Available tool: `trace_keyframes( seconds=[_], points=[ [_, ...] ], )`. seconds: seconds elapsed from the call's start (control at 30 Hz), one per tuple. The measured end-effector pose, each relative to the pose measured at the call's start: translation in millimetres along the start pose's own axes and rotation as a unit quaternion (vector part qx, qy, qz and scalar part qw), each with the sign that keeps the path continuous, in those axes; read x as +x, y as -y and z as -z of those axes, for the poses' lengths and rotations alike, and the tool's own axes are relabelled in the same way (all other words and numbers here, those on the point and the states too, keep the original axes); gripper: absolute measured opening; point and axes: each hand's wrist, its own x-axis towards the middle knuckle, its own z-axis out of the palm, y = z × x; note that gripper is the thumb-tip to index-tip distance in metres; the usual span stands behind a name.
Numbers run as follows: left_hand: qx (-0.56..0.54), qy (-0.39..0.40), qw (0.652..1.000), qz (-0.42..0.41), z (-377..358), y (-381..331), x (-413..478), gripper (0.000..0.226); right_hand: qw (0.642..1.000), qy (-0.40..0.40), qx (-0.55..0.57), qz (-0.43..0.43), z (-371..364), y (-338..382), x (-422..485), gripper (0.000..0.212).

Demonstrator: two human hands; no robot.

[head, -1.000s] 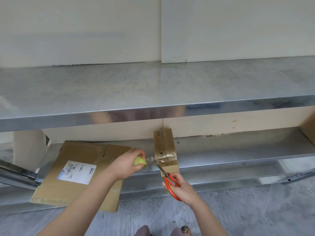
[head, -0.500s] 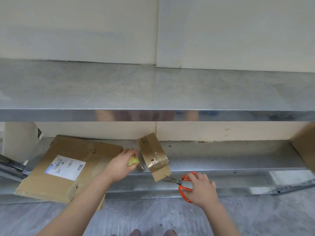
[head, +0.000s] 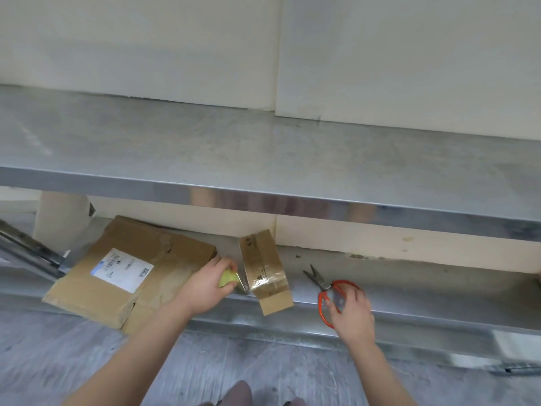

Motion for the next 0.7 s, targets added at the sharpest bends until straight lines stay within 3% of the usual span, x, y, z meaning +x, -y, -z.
trace_keyframes(
  seconds=[0.1, 0.17, 0.27, 0.37, 0.53, 0.7],
  points=[
    [-0.006, -0.015, 1.0, 0.011, 0, -1, -4, 0.023, 0.996, -0.002, -0.083, 0.041, 0, 2, 0, 0.047],
    [-0.004, -0.02, 1.0, 0.015, 1, -2, -6, 0.022, 0.99, -0.053, -0.116, 0.068, 2, 10, -7, 0.042],
    [-0.009, -0.022, 1.0, 0.014, 0, -3, -10, 0.021, 0.98, -0.088, -0.029, 0.174, 4, 39, -17, 0.037],
    [-0.012, -0.016, 1.0, 0.009, 0, -4, -16, 0.021, 0.961, -0.038, 0.02, 0.274, -1, 86, -19, 0.043],
    [-0.039, 0.002, 0.999, 0.019, 4, 7, -30, 0.02, 0.976, 0.046, 0.08, 0.195, -23, 115, -15, 0.048],
    [-0.077, 0.043, 0.996, 0.022, 8, 18, -36, 0.022, 0.97, 0.038, 0.202, 0.128, -36, 115, -21, 0.048]
  ],
)
